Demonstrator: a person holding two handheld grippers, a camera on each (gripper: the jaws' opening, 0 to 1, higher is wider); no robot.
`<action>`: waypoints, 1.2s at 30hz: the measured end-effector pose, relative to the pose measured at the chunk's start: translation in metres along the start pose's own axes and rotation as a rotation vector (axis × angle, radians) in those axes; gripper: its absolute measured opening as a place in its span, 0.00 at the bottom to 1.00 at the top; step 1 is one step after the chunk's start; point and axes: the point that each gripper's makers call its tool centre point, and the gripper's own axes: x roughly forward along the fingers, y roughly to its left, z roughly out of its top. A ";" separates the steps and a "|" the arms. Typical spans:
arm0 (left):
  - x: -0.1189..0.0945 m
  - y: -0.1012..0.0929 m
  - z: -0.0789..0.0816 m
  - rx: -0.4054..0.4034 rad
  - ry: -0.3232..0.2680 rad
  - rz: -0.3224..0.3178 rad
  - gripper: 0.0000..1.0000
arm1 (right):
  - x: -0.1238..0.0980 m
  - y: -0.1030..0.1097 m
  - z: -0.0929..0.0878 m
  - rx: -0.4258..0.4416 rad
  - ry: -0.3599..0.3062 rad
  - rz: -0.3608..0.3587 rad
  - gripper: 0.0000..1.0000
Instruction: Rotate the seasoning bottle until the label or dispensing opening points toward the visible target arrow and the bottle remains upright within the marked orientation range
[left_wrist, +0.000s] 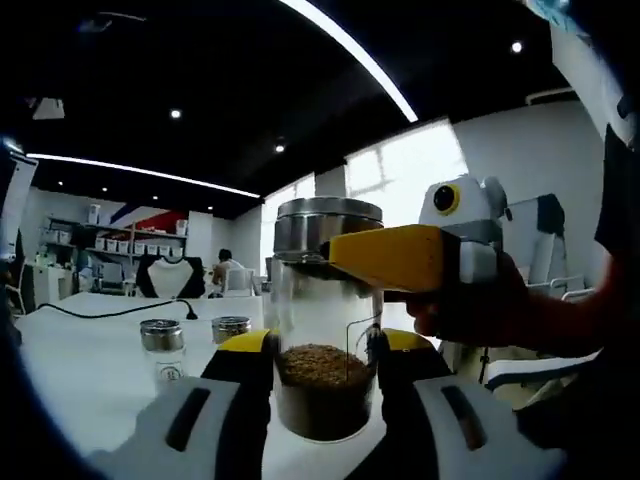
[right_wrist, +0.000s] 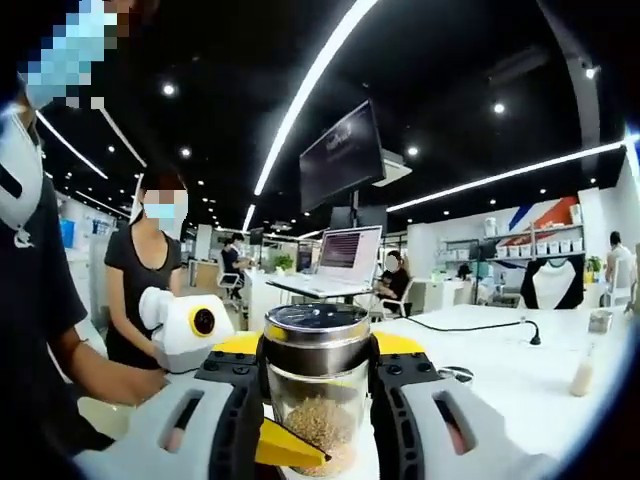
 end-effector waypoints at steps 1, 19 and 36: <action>0.000 0.001 0.000 0.010 0.006 0.012 0.42 | 0.000 -0.001 -0.002 0.045 0.000 -0.016 0.39; 0.010 0.004 -0.014 0.028 0.045 0.019 0.43 | -0.008 -0.029 -0.016 0.066 0.010 -0.175 0.38; -0.008 0.056 -0.024 0.063 0.154 0.158 0.91 | -0.039 -0.107 -0.019 -0.017 0.099 -0.278 0.39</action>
